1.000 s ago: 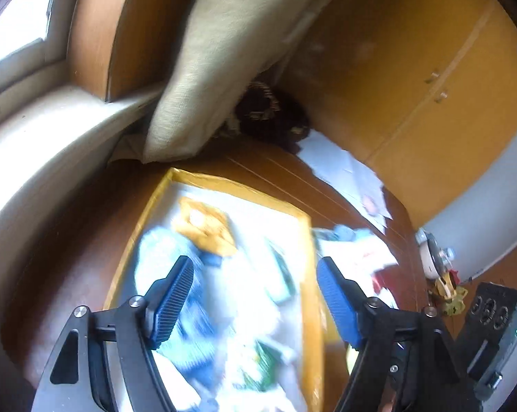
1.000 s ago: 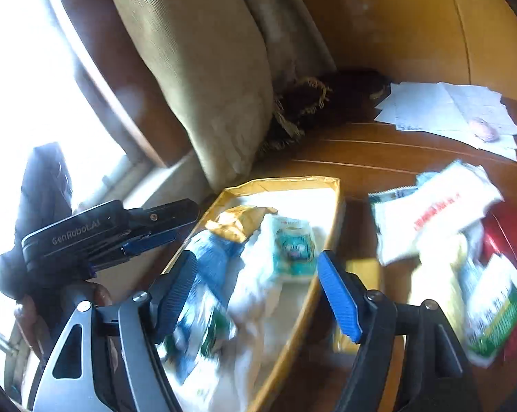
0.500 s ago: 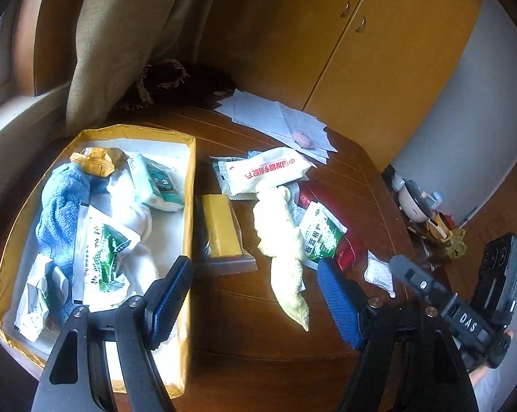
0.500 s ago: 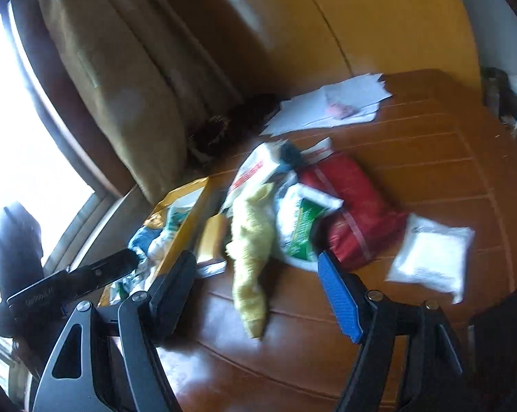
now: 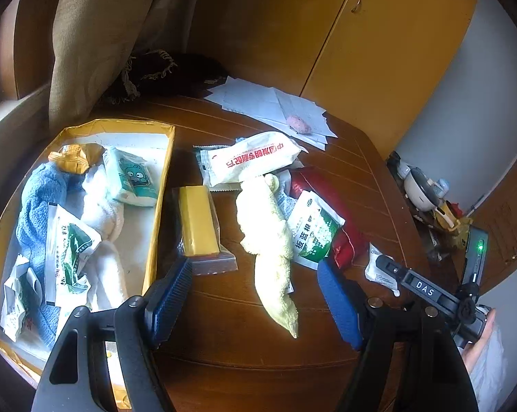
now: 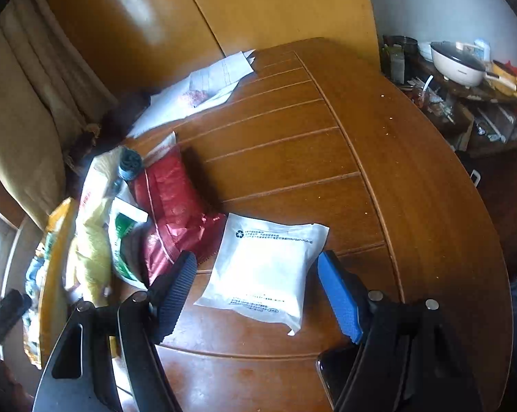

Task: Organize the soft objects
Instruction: 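Grasp the yellow towel with left tool while right tool grasps the white packet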

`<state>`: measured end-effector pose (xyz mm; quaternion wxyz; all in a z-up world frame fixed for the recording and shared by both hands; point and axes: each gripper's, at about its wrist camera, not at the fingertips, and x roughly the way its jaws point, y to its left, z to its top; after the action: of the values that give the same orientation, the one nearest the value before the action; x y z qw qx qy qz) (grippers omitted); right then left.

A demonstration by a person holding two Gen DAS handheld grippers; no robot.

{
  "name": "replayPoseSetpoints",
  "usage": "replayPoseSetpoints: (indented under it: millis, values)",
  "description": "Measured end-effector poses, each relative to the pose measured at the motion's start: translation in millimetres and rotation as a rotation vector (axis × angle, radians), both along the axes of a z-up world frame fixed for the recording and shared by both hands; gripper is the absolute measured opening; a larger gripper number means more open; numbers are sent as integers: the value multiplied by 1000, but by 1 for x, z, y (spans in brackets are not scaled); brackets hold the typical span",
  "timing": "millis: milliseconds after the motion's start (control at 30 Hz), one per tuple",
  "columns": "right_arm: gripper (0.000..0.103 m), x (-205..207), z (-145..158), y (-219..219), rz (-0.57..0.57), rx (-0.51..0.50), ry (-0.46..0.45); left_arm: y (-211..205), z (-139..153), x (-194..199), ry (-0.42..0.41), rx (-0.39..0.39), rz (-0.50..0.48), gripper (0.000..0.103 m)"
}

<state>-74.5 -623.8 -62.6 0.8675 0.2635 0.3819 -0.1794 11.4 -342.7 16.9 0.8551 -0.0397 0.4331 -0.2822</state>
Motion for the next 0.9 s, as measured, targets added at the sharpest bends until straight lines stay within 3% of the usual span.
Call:
replayPoseSetpoints:
  millis: [267,400,467,533,567,667,767,900]
  values:
    - [72,15,-8,22,29,-141,80,-29,-15,20,29,62,4,78]
    - [58,16,-9,30,11,-230,121,-50,-21,26,3,98,-15,78]
    - [53,15,-8,30,13,-239,121,-63,-29,32,-6,152,-7,78]
    - [49,14,-9,29,14,-243,120,-72,-40,38,2,190,-6,69]
    - [47,11,-7,28,9,-244,116,-75,-45,41,12,207,-9,56]
    - [31,5,-4,24,-17,-241,94,-71,-55,42,73,141,-38,34]
    - [20,0,-2,17,-27,-211,72,-63,-51,30,35,146,-32,27]
    - [12,-6,3,13,-25,-168,33,-43,-45,7,78,134,-89,26]
